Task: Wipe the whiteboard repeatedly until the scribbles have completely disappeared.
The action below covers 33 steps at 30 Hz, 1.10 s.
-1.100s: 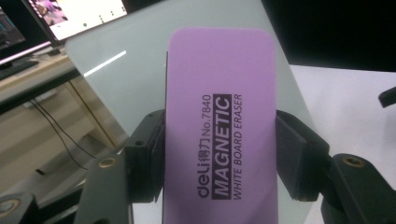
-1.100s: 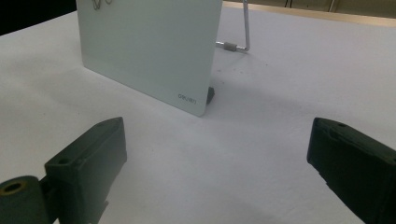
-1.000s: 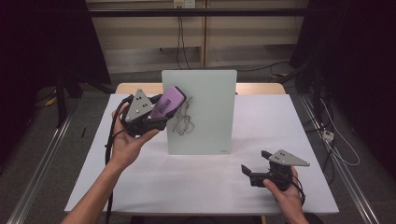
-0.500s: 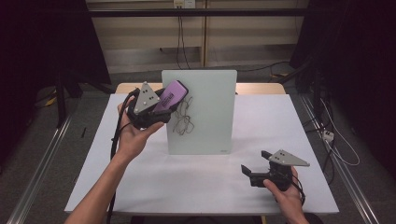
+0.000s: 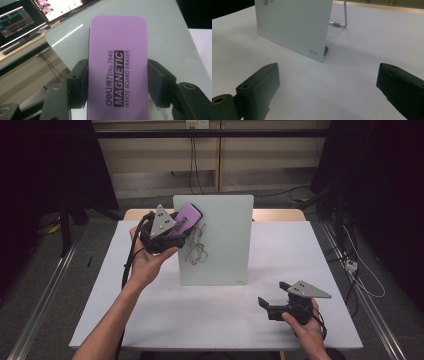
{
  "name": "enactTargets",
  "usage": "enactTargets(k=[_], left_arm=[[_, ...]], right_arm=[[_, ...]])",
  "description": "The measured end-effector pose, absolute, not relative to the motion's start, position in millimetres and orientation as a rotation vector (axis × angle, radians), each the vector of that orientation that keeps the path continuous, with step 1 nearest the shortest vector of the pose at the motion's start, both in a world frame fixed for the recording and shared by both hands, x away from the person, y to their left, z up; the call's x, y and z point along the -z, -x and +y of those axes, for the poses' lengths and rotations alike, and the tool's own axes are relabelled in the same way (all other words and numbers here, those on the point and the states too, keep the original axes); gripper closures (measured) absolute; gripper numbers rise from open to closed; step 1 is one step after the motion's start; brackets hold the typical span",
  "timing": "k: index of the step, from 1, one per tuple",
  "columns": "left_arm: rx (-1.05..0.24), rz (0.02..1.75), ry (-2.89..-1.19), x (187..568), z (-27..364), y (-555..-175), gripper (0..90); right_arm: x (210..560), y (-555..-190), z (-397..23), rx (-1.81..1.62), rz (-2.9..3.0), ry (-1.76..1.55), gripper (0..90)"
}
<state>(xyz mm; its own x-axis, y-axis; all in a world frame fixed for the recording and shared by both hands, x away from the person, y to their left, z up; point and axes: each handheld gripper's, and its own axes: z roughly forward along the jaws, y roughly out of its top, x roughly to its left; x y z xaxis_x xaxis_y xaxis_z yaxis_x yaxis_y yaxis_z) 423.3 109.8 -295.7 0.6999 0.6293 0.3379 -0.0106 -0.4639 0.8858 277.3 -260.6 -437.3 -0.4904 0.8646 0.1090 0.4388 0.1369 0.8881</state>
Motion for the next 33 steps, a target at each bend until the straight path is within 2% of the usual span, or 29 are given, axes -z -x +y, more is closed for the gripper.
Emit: enactTargets(k=[13,33], left_arm=[[-0.867,0.480,-1.963,297.0,104.0,-421.3,40.9],[-0.828,0.486,-1.954,298.1,102.7,-423.2,40.9]], right_arm=[[437.4,-277.5,-260.4,-1.311,1.993,-1.247,4.5],[437.6,-277.6,-259.4,-1.305,2.003,-1.248,4.5]])
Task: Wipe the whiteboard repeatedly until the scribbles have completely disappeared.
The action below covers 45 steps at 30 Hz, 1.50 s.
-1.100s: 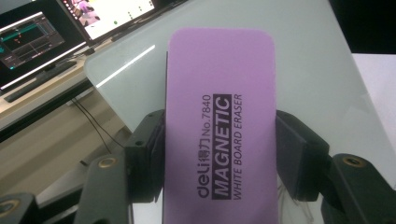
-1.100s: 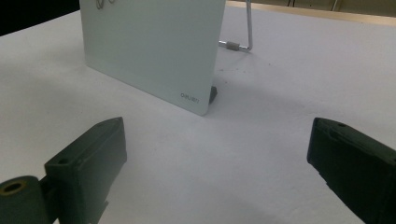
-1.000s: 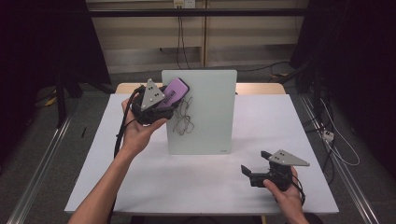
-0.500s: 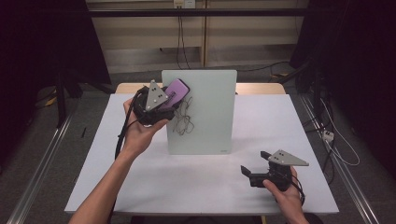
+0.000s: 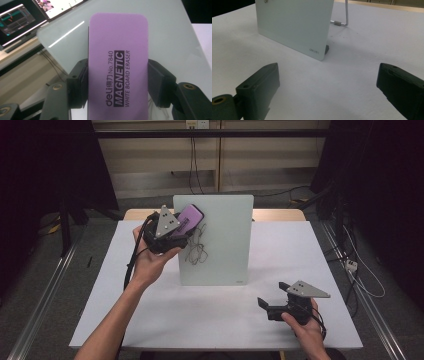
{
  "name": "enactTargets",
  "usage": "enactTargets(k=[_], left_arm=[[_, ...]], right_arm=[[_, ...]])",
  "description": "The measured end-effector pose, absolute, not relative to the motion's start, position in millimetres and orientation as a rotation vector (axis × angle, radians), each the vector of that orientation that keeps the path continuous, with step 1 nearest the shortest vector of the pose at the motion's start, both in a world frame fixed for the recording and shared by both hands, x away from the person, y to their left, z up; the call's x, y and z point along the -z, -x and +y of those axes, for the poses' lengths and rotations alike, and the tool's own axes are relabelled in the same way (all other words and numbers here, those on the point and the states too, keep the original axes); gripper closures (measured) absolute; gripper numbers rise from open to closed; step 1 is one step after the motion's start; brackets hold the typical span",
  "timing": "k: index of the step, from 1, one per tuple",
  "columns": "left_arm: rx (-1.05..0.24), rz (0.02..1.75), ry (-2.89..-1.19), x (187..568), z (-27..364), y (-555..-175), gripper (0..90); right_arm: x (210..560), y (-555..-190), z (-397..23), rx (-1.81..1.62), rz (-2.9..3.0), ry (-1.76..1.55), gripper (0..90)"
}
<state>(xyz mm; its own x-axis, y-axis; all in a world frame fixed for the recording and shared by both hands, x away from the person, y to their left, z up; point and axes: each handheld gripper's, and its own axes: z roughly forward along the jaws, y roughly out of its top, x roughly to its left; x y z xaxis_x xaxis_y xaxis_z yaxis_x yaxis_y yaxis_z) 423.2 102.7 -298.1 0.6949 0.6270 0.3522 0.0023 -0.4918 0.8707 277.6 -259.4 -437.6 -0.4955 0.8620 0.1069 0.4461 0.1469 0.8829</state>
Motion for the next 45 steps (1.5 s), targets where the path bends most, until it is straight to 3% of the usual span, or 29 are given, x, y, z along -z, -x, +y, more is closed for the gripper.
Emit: enactTargets(k=[34,45], left_arm=[[-0.749,0.389,-2.089,338,87,-411,40.8],[-0.746,0.426,-2.050,312,95,-421,41.0]], right_arm=[[438,-278,-259,-1.304,2.008,-1.243,4.5],[438,-278,-259,-1.310,2.006,-1.241,4.5]])
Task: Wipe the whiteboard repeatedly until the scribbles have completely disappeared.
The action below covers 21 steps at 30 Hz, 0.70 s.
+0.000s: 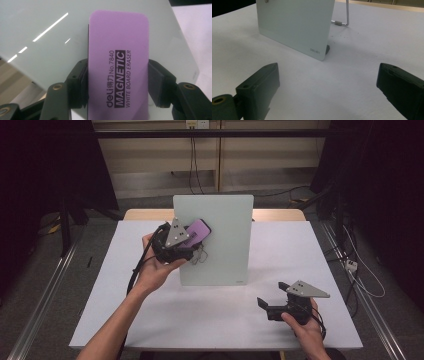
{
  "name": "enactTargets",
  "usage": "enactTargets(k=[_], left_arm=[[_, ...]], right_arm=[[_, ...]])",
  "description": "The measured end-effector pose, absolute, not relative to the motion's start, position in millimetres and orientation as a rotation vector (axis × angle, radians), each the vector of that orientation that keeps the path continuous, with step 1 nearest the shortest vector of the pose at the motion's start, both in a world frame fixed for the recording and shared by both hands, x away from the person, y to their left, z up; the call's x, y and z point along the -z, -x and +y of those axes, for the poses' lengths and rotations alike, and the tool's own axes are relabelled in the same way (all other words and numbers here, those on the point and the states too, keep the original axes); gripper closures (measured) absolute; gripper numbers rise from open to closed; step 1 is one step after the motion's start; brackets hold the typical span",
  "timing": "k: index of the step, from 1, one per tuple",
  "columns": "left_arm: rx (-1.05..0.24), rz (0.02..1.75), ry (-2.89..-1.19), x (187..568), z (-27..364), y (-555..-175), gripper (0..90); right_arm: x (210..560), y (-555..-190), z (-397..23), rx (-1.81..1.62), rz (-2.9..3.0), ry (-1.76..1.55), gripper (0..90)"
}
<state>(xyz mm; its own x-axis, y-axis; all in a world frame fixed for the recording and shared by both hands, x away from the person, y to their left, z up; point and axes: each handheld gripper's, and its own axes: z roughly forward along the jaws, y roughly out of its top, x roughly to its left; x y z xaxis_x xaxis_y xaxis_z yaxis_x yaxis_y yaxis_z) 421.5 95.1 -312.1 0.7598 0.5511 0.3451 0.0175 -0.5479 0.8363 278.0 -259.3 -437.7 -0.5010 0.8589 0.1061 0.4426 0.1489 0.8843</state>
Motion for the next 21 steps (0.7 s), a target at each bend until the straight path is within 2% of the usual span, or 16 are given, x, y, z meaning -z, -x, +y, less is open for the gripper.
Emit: enactTargets(k=[7,21], left_arm=[[-0.763,0.462,-2.015,294,103,-430,40.9],[-0.729,0.384,-2.131,323,80,-417,40.9]], right_arm=[[438,-278,-259,-1.313,2.007,-1.242,4.4],[438,-278,-259,-1.318,2.005,-1.244,4.5]])
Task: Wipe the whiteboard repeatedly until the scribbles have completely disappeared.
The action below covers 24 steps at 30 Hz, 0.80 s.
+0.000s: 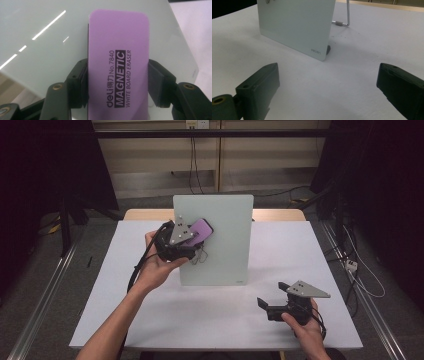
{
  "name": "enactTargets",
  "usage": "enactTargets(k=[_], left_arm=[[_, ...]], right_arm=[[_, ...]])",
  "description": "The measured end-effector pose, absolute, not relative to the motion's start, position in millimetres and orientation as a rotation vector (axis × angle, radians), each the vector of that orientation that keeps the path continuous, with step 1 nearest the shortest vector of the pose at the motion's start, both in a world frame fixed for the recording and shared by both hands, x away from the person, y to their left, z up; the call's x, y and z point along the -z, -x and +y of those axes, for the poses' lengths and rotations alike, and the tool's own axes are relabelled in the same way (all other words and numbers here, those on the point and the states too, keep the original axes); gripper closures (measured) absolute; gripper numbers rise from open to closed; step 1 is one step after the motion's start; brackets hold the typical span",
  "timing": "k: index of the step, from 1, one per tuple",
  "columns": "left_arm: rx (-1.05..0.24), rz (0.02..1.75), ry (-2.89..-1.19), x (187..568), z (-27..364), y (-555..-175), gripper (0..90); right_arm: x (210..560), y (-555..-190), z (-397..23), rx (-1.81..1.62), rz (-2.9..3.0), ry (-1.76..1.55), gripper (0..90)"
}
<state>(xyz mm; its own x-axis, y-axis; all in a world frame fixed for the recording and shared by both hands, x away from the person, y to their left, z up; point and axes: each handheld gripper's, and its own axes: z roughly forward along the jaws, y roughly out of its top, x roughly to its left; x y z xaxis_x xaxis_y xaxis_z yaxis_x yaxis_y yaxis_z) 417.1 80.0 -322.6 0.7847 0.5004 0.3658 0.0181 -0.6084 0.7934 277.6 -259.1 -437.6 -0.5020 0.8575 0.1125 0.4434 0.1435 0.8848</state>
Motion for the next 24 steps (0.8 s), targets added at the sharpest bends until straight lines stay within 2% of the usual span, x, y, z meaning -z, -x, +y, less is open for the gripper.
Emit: enactTargets(k=[12,20,24], left_arm=[[-0.677,0.348,-2.209,353,65,-404,40.9],[-0.638,0.380,-2.191,337,68,-412,41.0],[-0.679,0.403,-2.170,323,72,-416,40.9]], right_arm=[[437,-277,-259,-1.320,2.008,-1.246,4.5],[437,-278,-259,-1.319,2.009,-1.244,4.4],[437,-277,-259,-1.319,2.013,-1.236,4.5]])
